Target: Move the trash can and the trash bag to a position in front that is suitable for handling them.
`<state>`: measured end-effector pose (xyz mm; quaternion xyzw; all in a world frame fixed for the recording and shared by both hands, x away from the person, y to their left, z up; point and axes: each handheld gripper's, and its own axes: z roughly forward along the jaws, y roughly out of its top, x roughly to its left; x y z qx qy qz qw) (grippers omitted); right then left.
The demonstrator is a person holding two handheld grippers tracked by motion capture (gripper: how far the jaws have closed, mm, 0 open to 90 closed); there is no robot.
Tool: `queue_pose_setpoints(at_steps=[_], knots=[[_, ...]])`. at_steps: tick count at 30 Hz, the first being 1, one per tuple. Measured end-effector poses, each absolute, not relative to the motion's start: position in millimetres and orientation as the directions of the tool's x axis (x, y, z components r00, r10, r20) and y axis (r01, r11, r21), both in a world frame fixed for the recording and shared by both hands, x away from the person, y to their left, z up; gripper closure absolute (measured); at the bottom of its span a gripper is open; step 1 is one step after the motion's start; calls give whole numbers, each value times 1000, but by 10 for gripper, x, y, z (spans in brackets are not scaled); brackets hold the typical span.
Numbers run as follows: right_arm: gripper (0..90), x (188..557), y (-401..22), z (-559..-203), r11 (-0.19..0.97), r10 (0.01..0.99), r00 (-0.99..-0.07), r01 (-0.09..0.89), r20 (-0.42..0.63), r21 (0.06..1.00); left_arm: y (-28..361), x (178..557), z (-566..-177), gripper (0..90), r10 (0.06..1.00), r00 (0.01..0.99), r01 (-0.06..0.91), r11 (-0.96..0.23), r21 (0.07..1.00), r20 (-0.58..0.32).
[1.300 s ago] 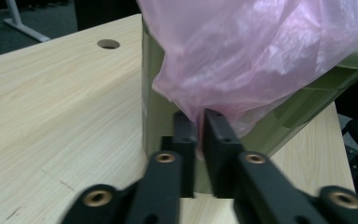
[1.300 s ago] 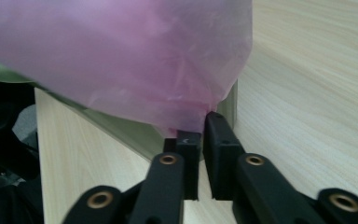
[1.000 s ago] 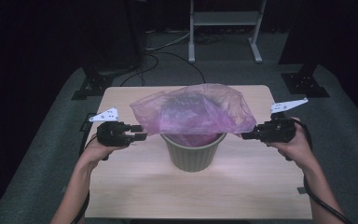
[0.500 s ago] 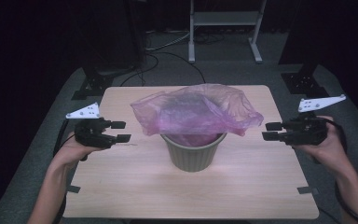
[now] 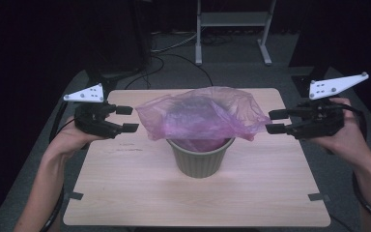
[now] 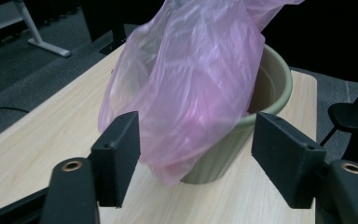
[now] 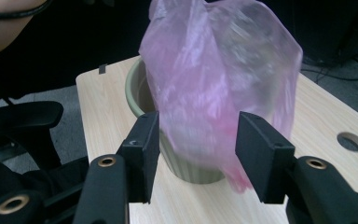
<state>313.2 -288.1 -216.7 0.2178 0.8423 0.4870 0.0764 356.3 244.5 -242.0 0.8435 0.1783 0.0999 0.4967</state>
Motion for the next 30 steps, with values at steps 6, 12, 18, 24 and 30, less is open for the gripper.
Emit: queue_pose_setpoints(at_steps=[6,12,18,24,30], knots=[[474,3223,-2650,-2133,468,400,-913,281,83,838,2324,3666,-2355,296,387,922,196,-451,871,-8],[462,3320,-2495,-2199,498,366,-926,281,95,821,2243,3753,-2357,280,379,925,197,-463,864,-7],[457,3402,-2412,-2308,508,341,-932,291,120,811,2191,3848,-2404,269,377,926,201,-473,858,-9],[453,3440,-2376,-2378,520,340,-933,294,122,802,2144,3886,-2438,271,379,926,198,-480,855,-2],[436,3447,-2350,-2443,542,347,-933,284,97,791,2073,3888,-2473,470,366,930,169,-518,839,39]])
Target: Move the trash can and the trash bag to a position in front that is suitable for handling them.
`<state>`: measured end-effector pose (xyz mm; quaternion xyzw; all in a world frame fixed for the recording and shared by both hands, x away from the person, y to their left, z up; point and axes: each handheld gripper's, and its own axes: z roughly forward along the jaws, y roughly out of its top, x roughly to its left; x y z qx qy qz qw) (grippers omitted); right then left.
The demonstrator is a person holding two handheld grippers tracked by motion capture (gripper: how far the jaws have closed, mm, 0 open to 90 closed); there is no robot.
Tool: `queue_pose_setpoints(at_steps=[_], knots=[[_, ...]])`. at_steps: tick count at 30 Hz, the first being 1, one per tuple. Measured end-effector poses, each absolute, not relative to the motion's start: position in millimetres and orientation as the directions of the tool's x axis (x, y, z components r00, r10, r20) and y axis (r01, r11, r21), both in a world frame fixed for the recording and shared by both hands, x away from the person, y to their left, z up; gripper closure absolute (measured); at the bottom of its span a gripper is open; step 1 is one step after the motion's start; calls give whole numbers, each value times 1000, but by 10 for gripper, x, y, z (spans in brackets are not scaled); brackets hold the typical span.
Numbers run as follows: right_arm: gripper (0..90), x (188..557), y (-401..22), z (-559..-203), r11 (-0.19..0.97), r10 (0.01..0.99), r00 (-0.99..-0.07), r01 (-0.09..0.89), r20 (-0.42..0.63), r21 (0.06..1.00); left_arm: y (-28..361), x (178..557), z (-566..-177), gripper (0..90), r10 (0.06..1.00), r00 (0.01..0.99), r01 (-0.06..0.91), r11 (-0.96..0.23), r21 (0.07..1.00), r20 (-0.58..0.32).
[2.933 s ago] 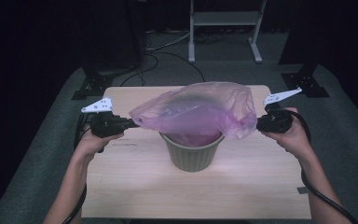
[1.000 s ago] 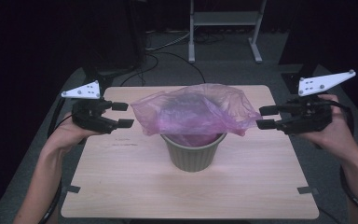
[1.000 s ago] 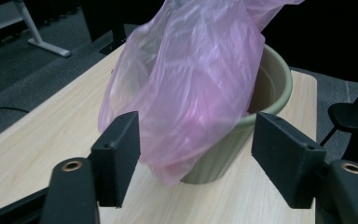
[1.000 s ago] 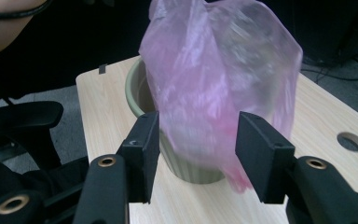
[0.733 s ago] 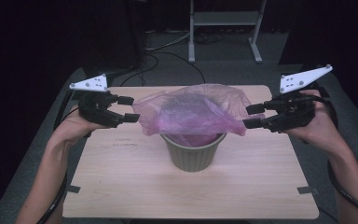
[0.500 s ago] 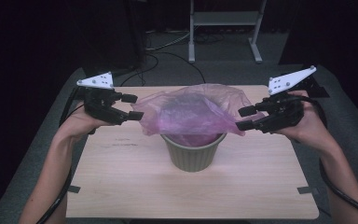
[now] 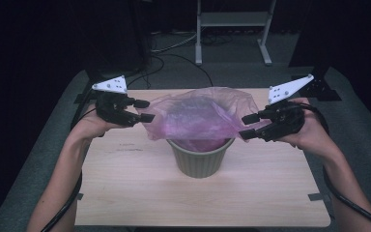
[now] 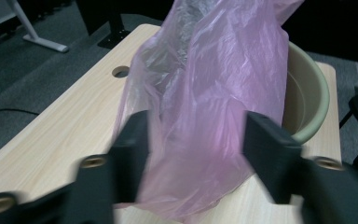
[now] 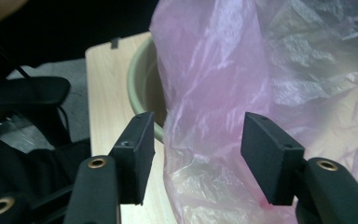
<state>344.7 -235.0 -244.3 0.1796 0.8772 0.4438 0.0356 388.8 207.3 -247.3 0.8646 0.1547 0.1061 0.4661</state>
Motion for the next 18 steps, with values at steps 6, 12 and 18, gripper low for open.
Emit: queue_pose_setpoints(at_steps=[6,12,18], knots=[[465,3453,-2345,-2526,560,361,-930,277,71,781,2018,3831,-2530,761,306,950,133,-554,822,53],[765,3456,-2334,-2604,580,413,-910,296,39,759,2013,3762,-2616,877,264,964,130,-569,812,30],[895,3413,-2340,-2675,587,419,-907,313,51,746,2061,3628,-2714,899,227,974,122,-575,809,15]])
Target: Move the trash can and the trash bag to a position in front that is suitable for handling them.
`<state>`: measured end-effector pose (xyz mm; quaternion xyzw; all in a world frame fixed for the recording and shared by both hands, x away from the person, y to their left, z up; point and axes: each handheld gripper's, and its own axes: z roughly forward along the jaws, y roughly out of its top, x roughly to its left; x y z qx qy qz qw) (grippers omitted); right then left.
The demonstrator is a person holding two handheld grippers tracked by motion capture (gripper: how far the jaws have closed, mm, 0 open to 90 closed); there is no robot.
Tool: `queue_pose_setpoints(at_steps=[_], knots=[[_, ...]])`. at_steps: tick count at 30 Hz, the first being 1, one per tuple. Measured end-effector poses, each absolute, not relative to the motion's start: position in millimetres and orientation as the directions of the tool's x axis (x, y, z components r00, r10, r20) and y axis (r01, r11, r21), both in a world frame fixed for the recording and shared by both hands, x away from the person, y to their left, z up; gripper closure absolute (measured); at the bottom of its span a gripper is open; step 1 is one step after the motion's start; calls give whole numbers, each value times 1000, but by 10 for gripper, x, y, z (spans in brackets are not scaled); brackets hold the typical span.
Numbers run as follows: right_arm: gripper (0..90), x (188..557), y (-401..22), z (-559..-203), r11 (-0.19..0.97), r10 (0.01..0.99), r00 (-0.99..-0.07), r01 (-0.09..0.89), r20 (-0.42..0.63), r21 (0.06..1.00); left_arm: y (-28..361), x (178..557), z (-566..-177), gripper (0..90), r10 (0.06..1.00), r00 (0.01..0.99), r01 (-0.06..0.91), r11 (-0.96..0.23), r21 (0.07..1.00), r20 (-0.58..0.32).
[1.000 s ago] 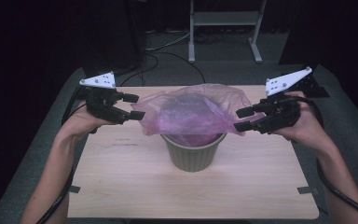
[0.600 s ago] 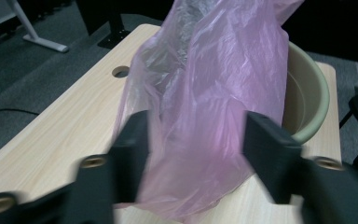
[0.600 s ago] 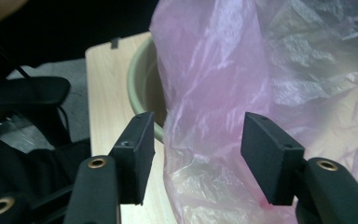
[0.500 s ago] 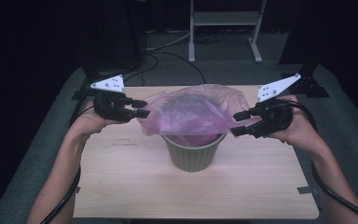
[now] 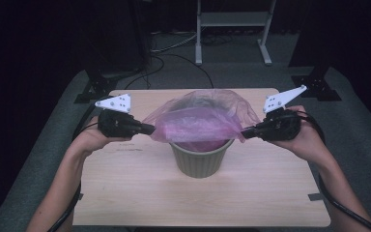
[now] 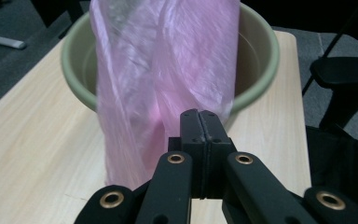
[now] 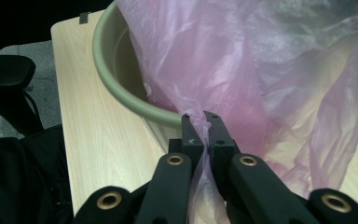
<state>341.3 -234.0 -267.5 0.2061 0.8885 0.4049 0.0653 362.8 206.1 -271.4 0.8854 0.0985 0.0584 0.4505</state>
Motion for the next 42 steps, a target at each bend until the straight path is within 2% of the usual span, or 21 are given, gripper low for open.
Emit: queue_pose_setpoints(at_steps=[8,15,24,32,33,35,39,42], knots=[[900,3290,-2357,-2872,623,383,-920,325,84,711,2132,3444,-3004,900,196,980,135,-602,787,-19],[900,3301,-2359,-3109,643,383,-916,358,121,677,2172,3465,-3353,900,210,975,190,-632,752,-70],[900,3423,-2364,-3495,650,408,-898,414,166,638,2098,3558,-3708,900,238,969,215,-669,712,-69],[900,3486,-2422,-3743,624,422,-882,450,209,639,2145,3615,-3880,897,264,960,248,-644,723,-94],[897,3475,-2432,-3748,617,420,-881,452,216,644,2159,3603,-3878,878,269,959,248,-635,731,-92],[765,3450,-2459,-3739,604,416,-881,454,226,656,2186,3574,-3862,757,265,959,249,-621,743,-100],[677,3323,-2536,-3638,585,398,-889,436,226,684,2262,3457,-3792,631,251,963,235,-621,748,-94],[640,3216,-2588,-3548,577,389,-895,420,217,700,2323,3364,-3741,593,252,964,230,-618,751,-88]])
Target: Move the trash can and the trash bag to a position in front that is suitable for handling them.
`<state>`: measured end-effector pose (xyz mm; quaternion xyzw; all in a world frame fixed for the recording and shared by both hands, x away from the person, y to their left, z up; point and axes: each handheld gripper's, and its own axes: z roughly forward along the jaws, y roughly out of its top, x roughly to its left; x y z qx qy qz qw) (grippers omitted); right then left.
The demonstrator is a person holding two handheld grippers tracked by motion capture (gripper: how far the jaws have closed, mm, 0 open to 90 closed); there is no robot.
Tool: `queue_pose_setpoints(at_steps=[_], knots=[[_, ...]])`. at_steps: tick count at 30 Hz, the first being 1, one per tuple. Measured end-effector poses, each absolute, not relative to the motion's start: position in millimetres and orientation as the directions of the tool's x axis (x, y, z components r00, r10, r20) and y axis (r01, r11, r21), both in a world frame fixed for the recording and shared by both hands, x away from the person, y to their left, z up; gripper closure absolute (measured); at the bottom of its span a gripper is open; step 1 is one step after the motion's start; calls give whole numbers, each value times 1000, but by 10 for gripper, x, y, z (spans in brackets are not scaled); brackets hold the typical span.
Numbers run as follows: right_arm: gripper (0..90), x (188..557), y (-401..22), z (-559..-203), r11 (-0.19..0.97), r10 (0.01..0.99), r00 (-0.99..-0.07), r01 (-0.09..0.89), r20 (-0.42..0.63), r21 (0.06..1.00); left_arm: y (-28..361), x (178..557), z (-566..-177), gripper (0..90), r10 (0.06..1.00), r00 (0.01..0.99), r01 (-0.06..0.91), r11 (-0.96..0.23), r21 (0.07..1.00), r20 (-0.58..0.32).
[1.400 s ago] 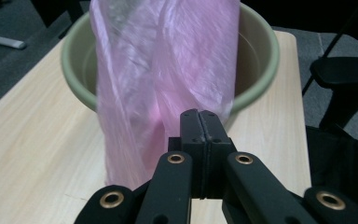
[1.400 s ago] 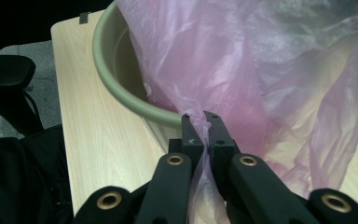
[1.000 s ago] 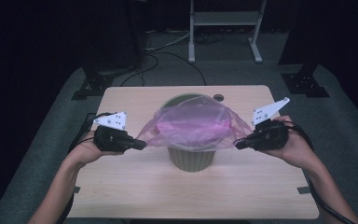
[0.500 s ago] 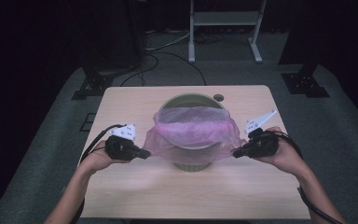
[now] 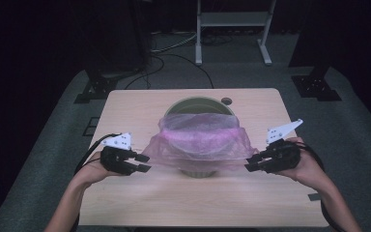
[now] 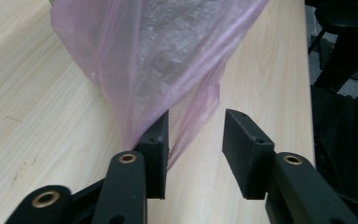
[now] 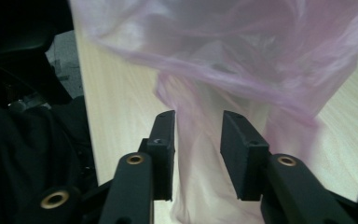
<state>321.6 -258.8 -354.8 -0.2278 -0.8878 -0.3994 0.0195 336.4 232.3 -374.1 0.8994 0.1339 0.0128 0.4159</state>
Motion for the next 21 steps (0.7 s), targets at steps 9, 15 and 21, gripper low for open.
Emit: queue_pose_setpoints(at_steps=[9,15,21], knots=[[596,2928,-2706,-3254,554,392,-906,371,160,745,2526,3045,-3566,502,234,969,213,-621,754,-81],[552,2930,-2662,-3171,552,400,-908,347,124,758,2645,2913,-3494,474,215,972,208,-600,773,-95],[523,2979,-2593,-3188,545,386,-914,334,123,769,2649,2904,-3485,434,183,975,206,-565,799,-122]])
